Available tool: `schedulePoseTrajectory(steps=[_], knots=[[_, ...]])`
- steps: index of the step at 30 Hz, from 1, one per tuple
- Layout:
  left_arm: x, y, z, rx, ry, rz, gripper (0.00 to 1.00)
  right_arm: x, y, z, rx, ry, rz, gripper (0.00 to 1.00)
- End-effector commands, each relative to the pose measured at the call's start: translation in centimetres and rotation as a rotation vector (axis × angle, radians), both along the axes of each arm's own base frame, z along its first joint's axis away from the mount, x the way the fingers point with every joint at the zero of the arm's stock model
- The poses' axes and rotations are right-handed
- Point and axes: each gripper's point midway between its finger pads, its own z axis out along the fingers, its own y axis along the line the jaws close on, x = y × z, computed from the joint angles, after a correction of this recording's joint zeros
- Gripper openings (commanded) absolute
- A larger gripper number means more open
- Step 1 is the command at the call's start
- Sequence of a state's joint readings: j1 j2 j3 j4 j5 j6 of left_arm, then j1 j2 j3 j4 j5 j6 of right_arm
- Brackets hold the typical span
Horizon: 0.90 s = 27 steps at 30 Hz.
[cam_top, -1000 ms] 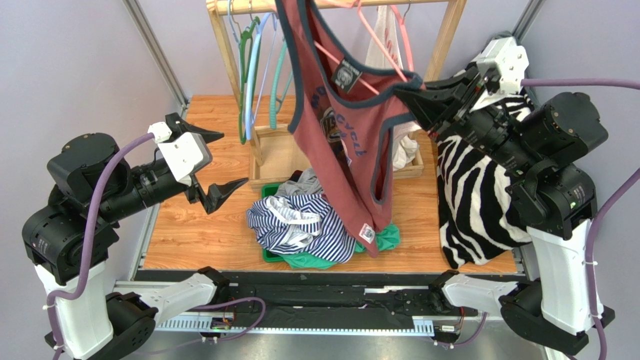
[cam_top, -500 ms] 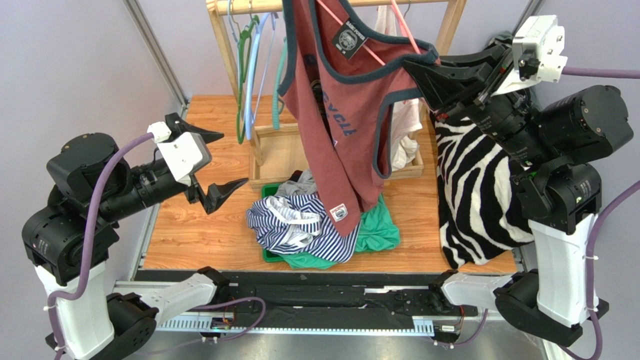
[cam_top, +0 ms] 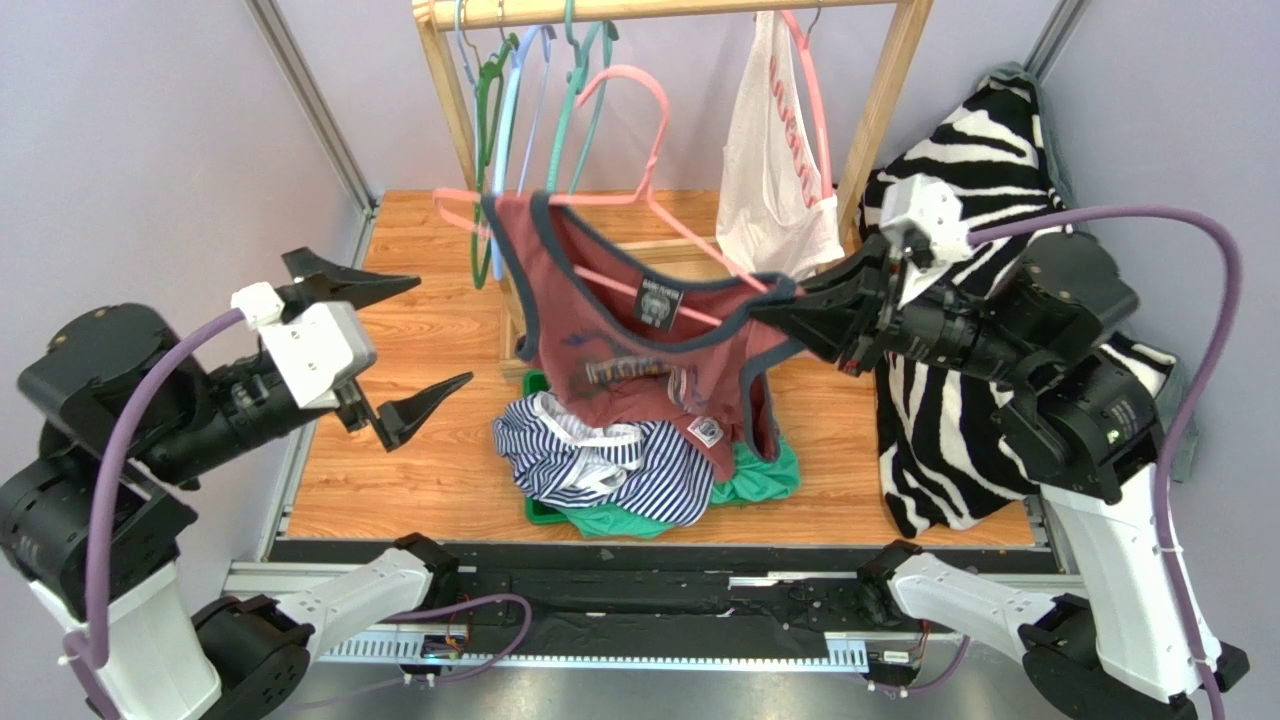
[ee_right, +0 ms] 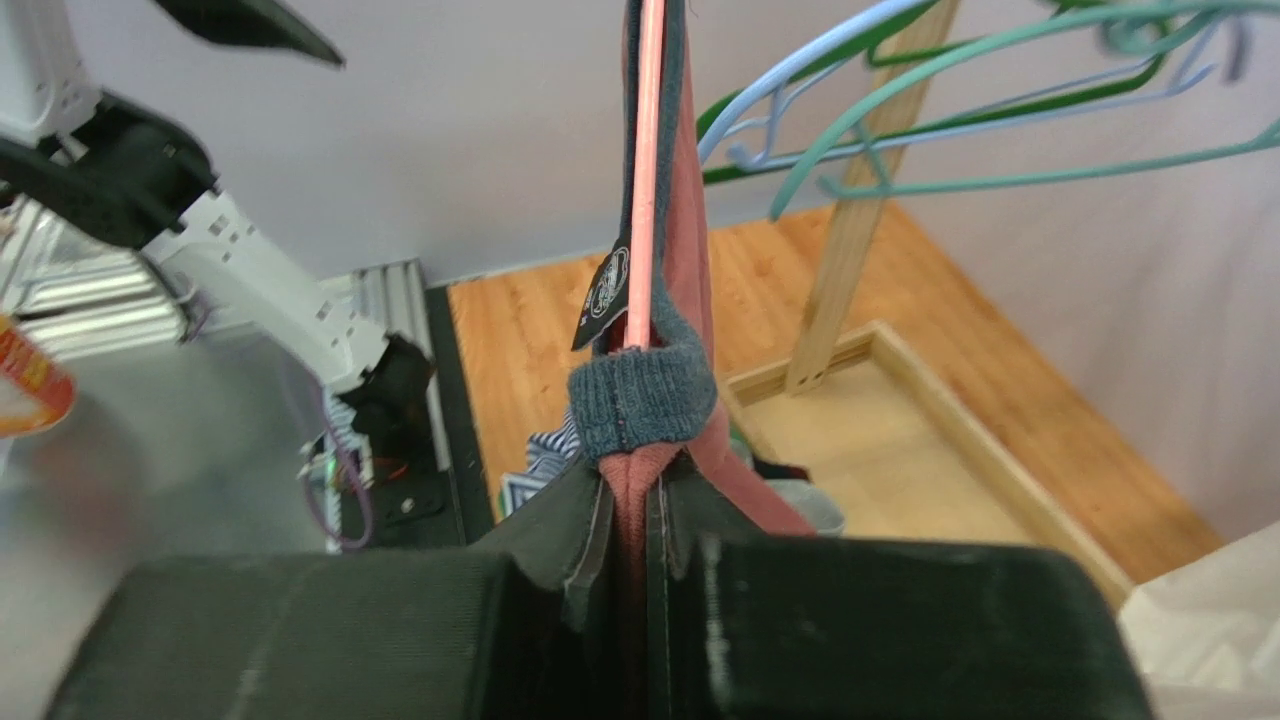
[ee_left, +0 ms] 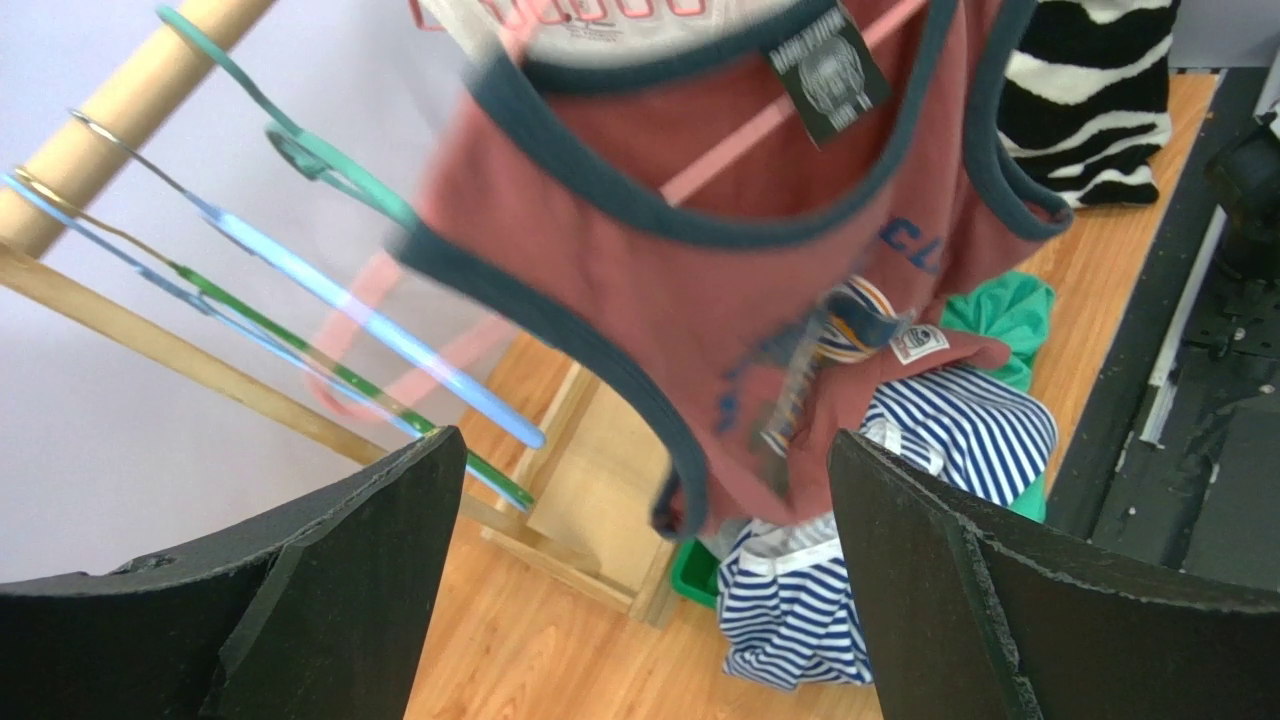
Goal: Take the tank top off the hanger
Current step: Pick up the hanger from the clothesline, then remove the tank top from the hanger.
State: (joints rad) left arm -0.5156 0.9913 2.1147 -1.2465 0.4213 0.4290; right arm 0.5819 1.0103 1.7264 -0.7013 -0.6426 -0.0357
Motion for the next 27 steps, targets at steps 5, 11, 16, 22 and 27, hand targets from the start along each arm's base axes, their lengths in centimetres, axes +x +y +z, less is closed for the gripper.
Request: schedulePoseTrajectory(steps=[5,11,16,22,27], knots=[[-1.9,0.1,1.0,0.046,-0.095,-0.083,0.99,-4.7,0.8,-2.9,-0.097,0.005,0.276,0.00],[-3.7,-2.4,-1.8,0.139,-0.036,-0.321,0.99,-5.4,0.7,-4.1,-0.146,-0.038,0.307,0.00],[-4.7,-4.3,-2.7,0.133,0.052,-0.476,0.99,-5.3,0.4,-4.4,-0.157,-0.077,0.287,0.00],[-4.2,-5.6,-4.9,0.144,0.185,-0.545,0.99,-5.0,0.0,-3.6,-0.160,-0.152,0.249,0.00],[-3.0,-6.3,-6.3,0.158,0.262,-0.544,0.99,-4.8,-0.1,-3.1,-0.150,-0.186,0.237,0.00]])
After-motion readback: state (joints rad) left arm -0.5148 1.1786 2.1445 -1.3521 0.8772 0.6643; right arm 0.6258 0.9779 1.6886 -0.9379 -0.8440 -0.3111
